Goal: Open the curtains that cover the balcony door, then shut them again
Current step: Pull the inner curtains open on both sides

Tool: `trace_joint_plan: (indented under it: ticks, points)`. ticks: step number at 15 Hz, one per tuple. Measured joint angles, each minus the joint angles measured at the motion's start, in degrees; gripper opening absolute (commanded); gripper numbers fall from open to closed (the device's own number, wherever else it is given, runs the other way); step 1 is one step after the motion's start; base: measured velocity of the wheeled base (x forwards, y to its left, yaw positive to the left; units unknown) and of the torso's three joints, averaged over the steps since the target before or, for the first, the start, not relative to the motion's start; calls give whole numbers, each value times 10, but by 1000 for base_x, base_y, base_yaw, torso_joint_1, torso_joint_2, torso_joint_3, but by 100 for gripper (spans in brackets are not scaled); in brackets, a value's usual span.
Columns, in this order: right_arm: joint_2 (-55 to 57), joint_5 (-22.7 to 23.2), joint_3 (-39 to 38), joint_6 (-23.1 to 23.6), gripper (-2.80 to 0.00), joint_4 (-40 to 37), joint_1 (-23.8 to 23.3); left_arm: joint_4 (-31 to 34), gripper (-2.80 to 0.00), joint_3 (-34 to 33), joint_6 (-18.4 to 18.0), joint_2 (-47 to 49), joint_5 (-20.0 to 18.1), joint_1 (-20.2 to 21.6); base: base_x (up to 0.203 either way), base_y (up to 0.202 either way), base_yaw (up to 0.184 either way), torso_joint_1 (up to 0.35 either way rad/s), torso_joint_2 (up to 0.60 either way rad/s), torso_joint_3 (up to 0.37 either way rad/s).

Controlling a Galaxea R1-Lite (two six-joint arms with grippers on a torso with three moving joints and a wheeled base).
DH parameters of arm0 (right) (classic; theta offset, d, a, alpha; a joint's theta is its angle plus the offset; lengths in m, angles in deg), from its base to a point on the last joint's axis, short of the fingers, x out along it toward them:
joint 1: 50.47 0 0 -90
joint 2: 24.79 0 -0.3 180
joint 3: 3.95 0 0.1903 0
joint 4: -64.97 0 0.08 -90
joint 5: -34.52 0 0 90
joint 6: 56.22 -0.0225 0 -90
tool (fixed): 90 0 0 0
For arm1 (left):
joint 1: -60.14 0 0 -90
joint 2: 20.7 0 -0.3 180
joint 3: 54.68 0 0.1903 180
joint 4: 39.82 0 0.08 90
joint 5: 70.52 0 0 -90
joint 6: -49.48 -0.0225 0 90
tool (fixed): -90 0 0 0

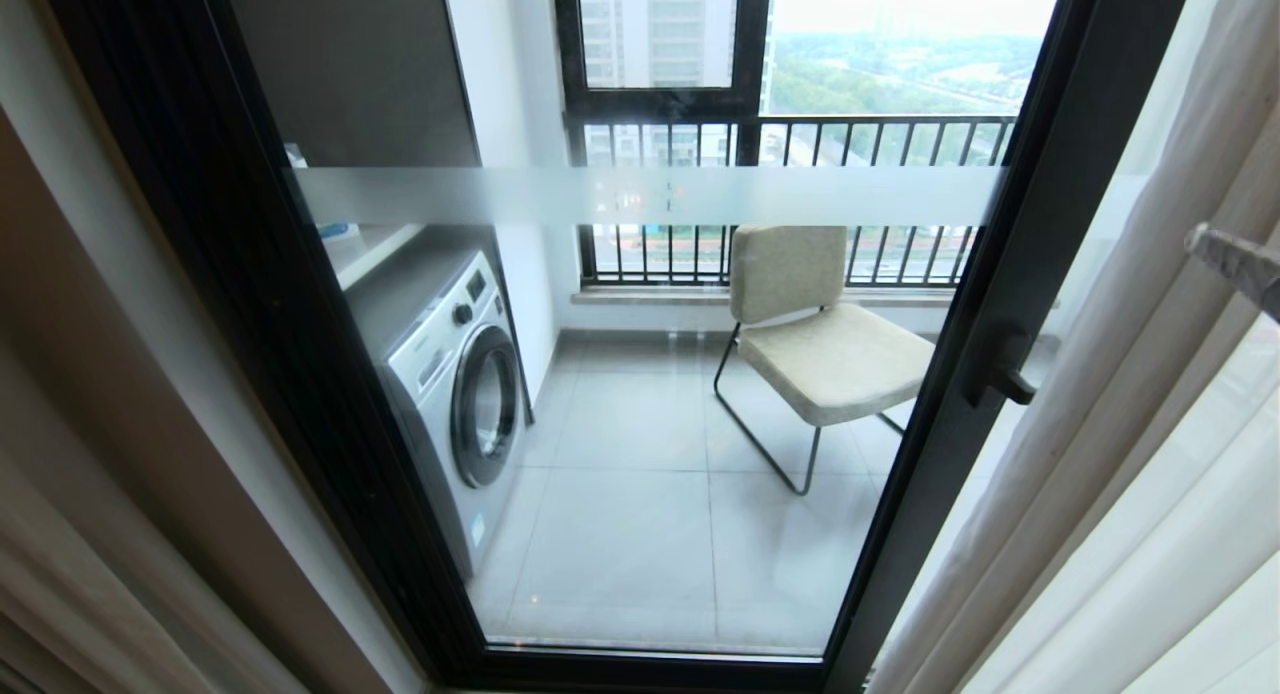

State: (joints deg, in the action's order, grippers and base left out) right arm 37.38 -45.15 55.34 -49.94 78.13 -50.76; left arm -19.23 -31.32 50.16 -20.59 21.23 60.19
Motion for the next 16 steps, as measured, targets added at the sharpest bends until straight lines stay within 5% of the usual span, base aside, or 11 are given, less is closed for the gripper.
trace_joint_plan:
  ticks: [6,16]
  points:
    - [89,-3,66,-14,0,50,-44,0,-280,0,0,0,0,0,0,0,0,0,0,0]
    - [201,-3,156,-55,0,120,-51,0,-280,0,0,0,0,0,0,0,0,0,0,0]
